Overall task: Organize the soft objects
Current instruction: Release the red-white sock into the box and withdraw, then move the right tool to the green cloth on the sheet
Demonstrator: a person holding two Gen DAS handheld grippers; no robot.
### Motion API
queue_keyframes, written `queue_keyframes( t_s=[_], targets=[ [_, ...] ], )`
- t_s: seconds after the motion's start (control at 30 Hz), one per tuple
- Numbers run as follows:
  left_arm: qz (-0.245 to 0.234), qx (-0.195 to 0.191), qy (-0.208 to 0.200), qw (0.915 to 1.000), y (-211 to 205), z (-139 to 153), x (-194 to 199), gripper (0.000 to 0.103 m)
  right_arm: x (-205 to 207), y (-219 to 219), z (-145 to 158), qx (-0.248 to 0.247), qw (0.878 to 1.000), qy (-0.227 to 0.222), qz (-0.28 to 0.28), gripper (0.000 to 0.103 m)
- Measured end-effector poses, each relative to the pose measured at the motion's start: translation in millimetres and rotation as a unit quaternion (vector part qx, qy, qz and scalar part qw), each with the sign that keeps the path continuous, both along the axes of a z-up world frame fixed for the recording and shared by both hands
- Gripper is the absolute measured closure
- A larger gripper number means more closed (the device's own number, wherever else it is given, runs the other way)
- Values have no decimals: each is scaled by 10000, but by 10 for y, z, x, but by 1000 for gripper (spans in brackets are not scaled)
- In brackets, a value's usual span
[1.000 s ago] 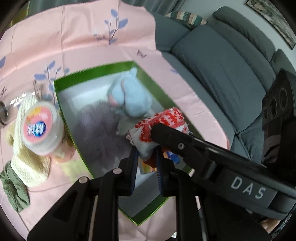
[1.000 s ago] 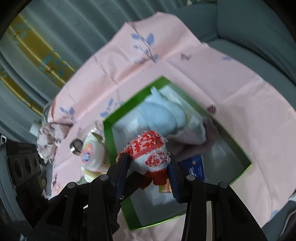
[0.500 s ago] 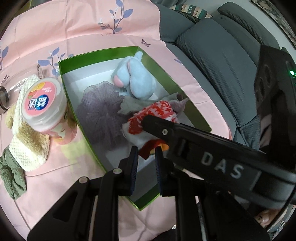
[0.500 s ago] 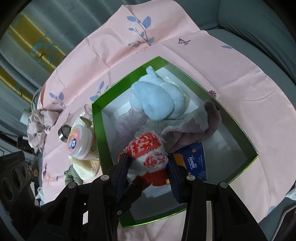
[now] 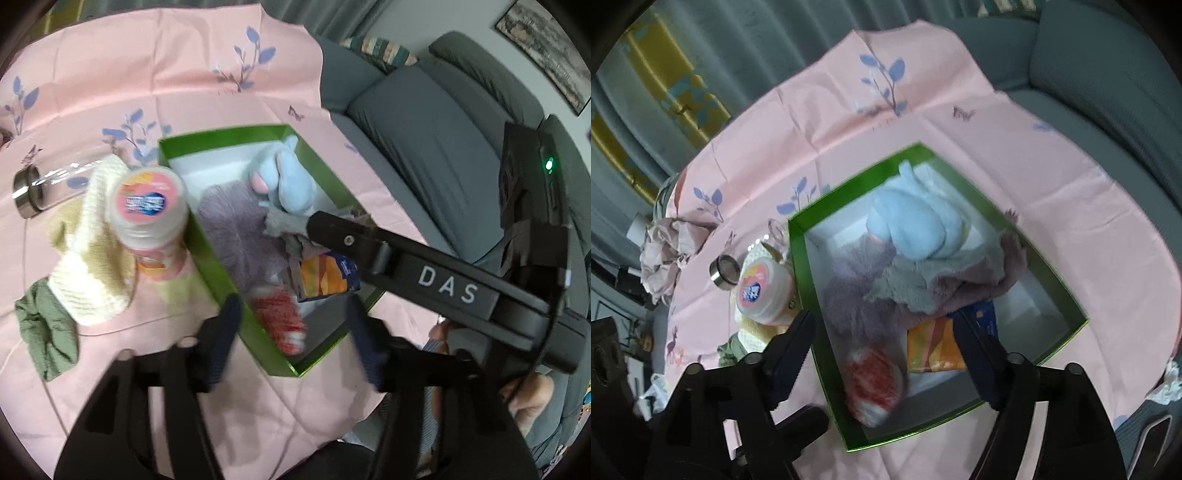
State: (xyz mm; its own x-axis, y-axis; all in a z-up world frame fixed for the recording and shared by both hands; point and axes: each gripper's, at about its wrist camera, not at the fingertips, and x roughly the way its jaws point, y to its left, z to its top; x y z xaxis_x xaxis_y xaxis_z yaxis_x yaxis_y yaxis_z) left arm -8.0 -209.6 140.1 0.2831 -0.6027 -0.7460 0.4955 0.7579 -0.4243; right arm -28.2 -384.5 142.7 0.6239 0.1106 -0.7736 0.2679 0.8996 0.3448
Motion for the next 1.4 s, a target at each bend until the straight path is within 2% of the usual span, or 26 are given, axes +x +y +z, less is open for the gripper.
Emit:
queue_keyframes(
  t_s=[0.13,0.23,0.4,0.5,0.6,0.77,0.87,1.03,1.23,1.4],
  targets=[
    [254,-123,-121,9995,285,123,-45,21,-49,94,128,3,9997,-219,91,21],
    [488,-193,-275,9982,547,207,-78,16,-84,201,245,-140,9990,-403,142,16],
    [1053,-281,-407,9932,1006,281,-95,15,-165,416,470,-243,9954,-841,395,14],
    [1423,-299,-435,9884,1304,297,-97,15,-208,519,562,-179,9929,-1056,522,9],
    [1825,-230,-551,9814,1620,292,-125,14,-238,663,660,-105,9893,-1313,634,6],
    [2387,-52,-517,9697,2115,143,-109,14,-183,967,691,23,9853,-1410,966,6],
    [2607,182,-418,9643,2325,-52,-89,14,-58,1225,623,167,9831,-1276,1303,6],
    [2699,436,-270,9615,2521,-414,-64,14,166,1695,385,321,9776,-939,1857,6],
    [2843,646,-171,9564,2624,-682,-9,17,451,2294,-135,228,9718,-204,2338,6],
    [2941,900,40,9515,2695,-807,35,24,629,2501,-564,248,9693,367,2418,15]
  ],
)
